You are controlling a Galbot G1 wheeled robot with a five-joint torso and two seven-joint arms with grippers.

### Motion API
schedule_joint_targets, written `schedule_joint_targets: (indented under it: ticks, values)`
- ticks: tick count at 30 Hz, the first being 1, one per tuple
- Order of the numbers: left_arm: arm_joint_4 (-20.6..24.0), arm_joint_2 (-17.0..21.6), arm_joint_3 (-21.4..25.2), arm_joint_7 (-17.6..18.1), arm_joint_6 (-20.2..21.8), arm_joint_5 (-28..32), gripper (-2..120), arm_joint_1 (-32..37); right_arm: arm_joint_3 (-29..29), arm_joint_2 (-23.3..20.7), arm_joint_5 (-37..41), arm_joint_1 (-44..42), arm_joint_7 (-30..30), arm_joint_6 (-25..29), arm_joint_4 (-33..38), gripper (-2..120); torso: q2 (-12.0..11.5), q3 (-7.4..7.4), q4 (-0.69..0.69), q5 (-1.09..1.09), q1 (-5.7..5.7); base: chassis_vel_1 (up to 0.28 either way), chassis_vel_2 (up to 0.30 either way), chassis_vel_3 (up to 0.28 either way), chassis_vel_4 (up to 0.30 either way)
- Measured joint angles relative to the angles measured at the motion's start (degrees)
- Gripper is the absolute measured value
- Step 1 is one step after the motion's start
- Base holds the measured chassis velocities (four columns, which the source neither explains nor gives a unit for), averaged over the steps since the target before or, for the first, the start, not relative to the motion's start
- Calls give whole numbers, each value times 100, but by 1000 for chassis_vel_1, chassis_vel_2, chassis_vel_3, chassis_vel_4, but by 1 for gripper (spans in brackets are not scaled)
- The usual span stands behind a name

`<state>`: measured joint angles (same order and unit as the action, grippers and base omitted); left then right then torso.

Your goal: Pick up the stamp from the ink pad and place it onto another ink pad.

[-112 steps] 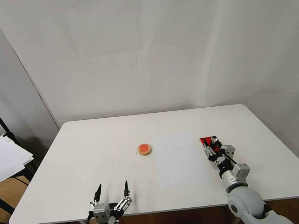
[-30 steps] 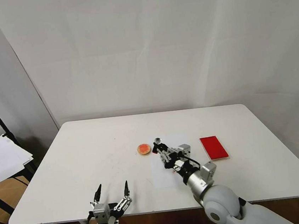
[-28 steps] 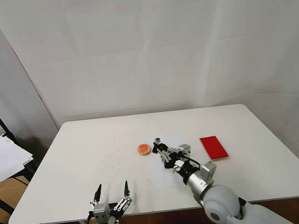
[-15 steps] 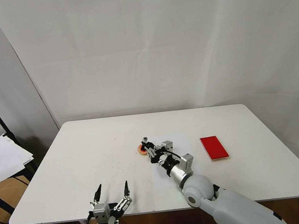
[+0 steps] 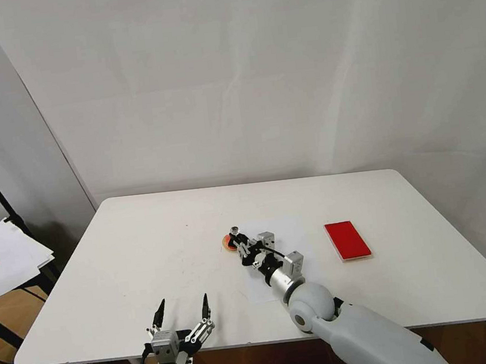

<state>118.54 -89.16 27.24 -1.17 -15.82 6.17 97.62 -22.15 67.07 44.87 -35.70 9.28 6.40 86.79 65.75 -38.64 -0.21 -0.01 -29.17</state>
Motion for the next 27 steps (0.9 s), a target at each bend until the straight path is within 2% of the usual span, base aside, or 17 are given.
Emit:
schedule_joint_targets:
  ticks: [13, 20, 27]
  values:
    - [0, 0, 0, 0, 0, 0, 102, 0, -48, 117, 25, 220, 1, -19, -186, 7, 0, 0, 0, 0, 0, 0, 0, 0, 0]
    - [0, 0, 0, 0, 0, 0, 102, 0, -43, -46, 83, 146, 17, -52, 5, 7, 0, 0, -1, 0, 0, 0, 0, 0, 0]
    - [0, 0, 0, 0, 0, 0, 102, 0, -30, -24, 86, 62, 30, -52, 6, 7, 0, 0, 0, 1, 0, 0, 0, 0, 0]
